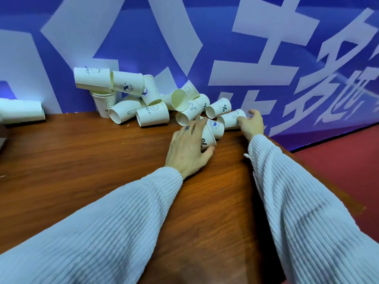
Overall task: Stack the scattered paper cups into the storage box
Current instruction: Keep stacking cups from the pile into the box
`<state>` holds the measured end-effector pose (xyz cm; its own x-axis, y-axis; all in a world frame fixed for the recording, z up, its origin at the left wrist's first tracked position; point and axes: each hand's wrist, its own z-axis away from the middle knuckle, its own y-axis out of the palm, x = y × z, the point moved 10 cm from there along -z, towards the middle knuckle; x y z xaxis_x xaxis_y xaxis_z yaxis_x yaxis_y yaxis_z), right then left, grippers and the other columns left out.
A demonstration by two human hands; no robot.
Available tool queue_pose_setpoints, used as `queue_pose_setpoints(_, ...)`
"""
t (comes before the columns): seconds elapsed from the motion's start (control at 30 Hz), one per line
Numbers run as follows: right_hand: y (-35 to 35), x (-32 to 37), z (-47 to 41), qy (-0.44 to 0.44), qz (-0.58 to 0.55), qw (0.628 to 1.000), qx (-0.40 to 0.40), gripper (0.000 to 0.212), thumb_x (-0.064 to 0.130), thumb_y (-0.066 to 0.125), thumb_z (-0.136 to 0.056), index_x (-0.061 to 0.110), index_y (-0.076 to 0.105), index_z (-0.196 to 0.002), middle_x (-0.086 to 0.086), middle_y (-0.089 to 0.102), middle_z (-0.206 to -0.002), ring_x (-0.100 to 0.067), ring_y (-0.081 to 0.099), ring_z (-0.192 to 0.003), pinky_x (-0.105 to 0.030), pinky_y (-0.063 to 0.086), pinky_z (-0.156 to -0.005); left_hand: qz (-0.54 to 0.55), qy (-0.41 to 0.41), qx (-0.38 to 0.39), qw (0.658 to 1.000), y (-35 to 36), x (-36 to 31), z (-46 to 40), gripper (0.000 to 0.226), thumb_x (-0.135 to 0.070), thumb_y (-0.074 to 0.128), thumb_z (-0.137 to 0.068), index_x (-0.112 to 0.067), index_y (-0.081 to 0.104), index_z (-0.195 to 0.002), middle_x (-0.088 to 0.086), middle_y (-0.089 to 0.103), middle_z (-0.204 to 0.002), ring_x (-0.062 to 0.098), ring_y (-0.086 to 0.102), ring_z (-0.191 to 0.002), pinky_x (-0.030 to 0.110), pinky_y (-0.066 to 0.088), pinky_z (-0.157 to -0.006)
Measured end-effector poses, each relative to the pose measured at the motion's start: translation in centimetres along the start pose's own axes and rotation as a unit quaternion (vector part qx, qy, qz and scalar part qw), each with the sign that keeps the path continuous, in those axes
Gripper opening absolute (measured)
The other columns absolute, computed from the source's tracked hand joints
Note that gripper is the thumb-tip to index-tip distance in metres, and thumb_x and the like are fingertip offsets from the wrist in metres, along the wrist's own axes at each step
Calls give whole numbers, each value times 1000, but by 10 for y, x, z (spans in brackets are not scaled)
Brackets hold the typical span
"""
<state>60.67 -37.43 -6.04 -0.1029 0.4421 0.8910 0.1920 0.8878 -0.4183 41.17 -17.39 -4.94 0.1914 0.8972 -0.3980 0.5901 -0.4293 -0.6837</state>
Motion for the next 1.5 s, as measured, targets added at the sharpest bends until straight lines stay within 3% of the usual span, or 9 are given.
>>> queue_pose_setpoints(0.07, 0, 0, 2, -2, -22, 1000, -4, 39, 17, 64, -95, 14, 62, -134, -5, 67, -130, -18, 63, -112, -33, 53, -97, -5, 4, 2, 1000, -1, -3, 1, 79, -46, 69, -87, -20, 35, -154, 3, 44, -152, 25, 48, -134, 43, 39, -110)
queue_pose_setpoints(0.17, -2, 4, 19, -11, -51, 999, -1, 24, 15, 66, -94, 17, 68, -117, -2, 71, -116, -18, 68, -107, -41, 58, -98, -8, 11, -11, 1000, -9, -9, 4, 78, -44, 70, -86, -18, 38, -153, 4, 42, -153, 26, 50, -132, 45, 40, -110)
queue_pose_setpoints(0.43, -37, 44, 85, -71, -70, 995, -27, 20, 16, 67, -93, 16, 70, -113, -1, 73, -109, -16, 68, -103, -41, 58, -97, 38, -62, -36, 997, -56, -17, 18, 79, -44, 69, -88, -16, 36, -154, 7, 53, -144, 28, 51, -131, 46, 38, -110)
queue_pose_setpoints(0.73, -35, 124, 174, -149, -100, 983, 39, 11, 11, 67, -93, 19, 68, -101, 0, 72, -106, -17, 68, -105, -27, 55, -89, 31, -98, -73, 992, -150, -19, 57, 80, -46, 70, -89, -18, 36, -155, 6, 52, -149, 28, 49, -135, 44, 39, -111)
queue_pose_setpoints(0.83, -21, 142, 202, -157, -111, 980, 57, 12, 13, 69, -90, 18, 71, -100, -2, 74, -105, -18, 69, -103, -37, 56, -96, 24, -114, -82, 990, -183, -10, 78, 80, -48, 72, -87, -19, 37, -154, 6, 54, -146, 29, 52, -132, 46, 43, -108)
queue_pose_setpoints(0.93, -1, 164, 234, -172, -113, 975, 83, 12, 13, 68, -92, 15, 71, -103, -1, 73, -105, -19, 68, -104, -34, 56, -93, 5, -119, -100, 988, -221, 3, 96, 80, -49, 72, -86, -19, 39, -152, 5, 55, -145, 28, 53, -132, 46, 45, -106)
queue_pose_setpoints(1.1, 41, 211, 286, -204, -140, 961, 124, 8, 13, 69, -89, 21, 71, -92, -1, 74, -98, -17, 68, -96, -39, 54, -96, -20, -139, -131, 981, -292, 30, 124, 81, -48, 73, -86, -20, 37, -153, 6, 54, -144, 28, 53, -130, 46, 45, -107)
queue_pose_setpoints(1.3, 104, 281, 357, -241, -175, 935, 194, 13, 16, 69, -89, 17, 74, -100, 4, 75, -100, -15, 69, -100, -39, 56, -97, -59, -159, -173, 970, -381, 69, 166, 81, -43, 74, -86, -15, 39, -153, 8, 53, -146, 30, 53, -132, 44, 44, -108)
queue_pose_setpoints(1.5, 169, 352, 440, -334, -177, 889, 256, 9, 23, 69, -92, 16, 73, -97, 5, 73, -92, -14, 67, -91, -44, 56, -93, -87, -232, -269, 931, -472, 122, 229, 81, -45, 73, -86, -17, 37, -153, 7, 54, -144, 29, 51, -132, 47, 42, -109)
